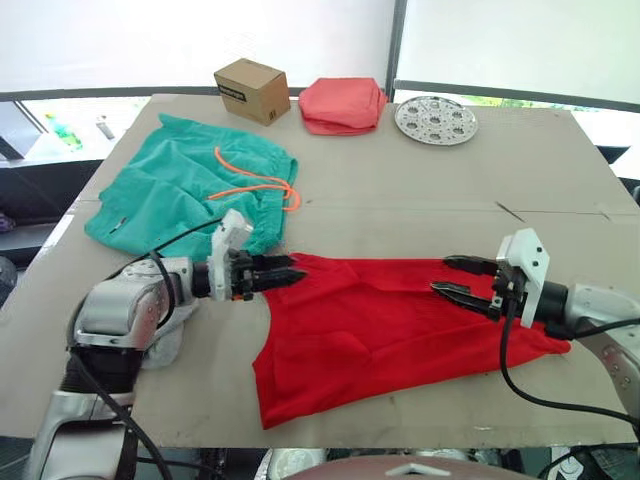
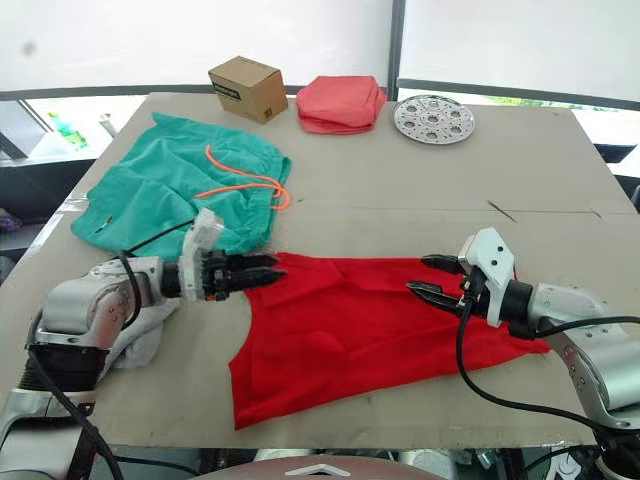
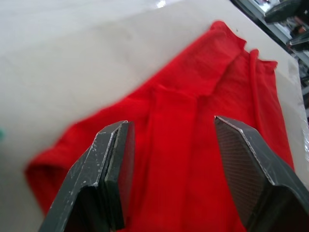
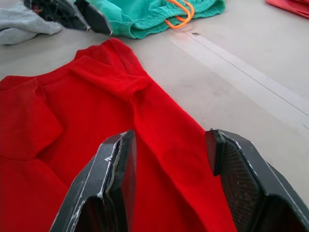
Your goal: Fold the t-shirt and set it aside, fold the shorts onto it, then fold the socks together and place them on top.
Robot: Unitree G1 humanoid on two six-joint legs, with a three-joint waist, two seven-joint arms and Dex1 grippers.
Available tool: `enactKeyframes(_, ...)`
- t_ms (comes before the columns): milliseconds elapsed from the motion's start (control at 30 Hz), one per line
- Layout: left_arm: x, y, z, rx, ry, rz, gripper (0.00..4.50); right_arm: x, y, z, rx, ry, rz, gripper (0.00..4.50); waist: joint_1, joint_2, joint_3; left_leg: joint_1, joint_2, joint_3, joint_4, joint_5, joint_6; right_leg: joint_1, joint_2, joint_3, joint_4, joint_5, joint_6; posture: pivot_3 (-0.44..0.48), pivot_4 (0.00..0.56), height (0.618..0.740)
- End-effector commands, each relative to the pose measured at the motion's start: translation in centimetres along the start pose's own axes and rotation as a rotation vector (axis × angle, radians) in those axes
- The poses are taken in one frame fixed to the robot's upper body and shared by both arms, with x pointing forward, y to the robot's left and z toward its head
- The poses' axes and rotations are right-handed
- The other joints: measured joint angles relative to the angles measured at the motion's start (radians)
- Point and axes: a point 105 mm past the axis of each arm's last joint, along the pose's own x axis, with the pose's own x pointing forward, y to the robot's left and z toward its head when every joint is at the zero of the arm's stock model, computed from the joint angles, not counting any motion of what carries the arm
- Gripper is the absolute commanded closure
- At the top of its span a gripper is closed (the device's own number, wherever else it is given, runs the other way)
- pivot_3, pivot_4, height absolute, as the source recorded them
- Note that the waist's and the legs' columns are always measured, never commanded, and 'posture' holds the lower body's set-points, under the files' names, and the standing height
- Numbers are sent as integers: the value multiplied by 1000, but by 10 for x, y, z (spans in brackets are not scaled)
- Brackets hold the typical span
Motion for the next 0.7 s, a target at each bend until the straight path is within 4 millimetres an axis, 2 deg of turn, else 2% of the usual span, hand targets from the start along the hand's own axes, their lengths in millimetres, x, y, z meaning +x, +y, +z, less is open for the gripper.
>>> enactKeyframes(33,12,0,-5,34,29,23,1679,-1,4,9,-48,-23,17,2049,1,0,0,0,0,0,0,0,0,0,0,0,0,0,0,0,150,740)
enactKeyframes(167,18,-6,-18,49,85,-9,1679,-2,2,8,-54,-18,10,2049,-1,0,0,0,0,0,1,0,0,0,0,0,0,1,-2,0,150,740)
enactKeyframes(300,7,-21,-32,2,185,-114,1679,-6,1,5,-52,-6,3,2049,-3,0,0,0,0,0,-1,0,0,0,1,0,0,1,-3,0,150,740)
enactKeyframes(367,-5,-35,-29,4,187,-210,1679,-7,1,4,-51,-2,-2,2049,-5,0,0,0,1,0,-1,0,0,-1,1,1,-1,1,-3,0,150,740)
enactKeyframes(433,-13,-38,-19,1,160,-243,1679,-8,0,4,-49,-2,-7,2049,-3,1,1,0,1,1,-2,0,0,-1,1,1,-1,1,-3,0,150,740)
enactKeyframes(567,-16,-28,-11,28,126,-203,1679,-6,1,2,-45,0,-8,2049,3,1,1,0,1,0,0,0,0,-1,-1,0,-1,-1,1,0,150,740)
enactKeyframes(700,1,-9,1,51,53,-95,1679,-2,2,1,-48,4,4,2049,3,1,1,0,0,0,1,0,0,0,-2,0,0,-1,1,0,150,740)
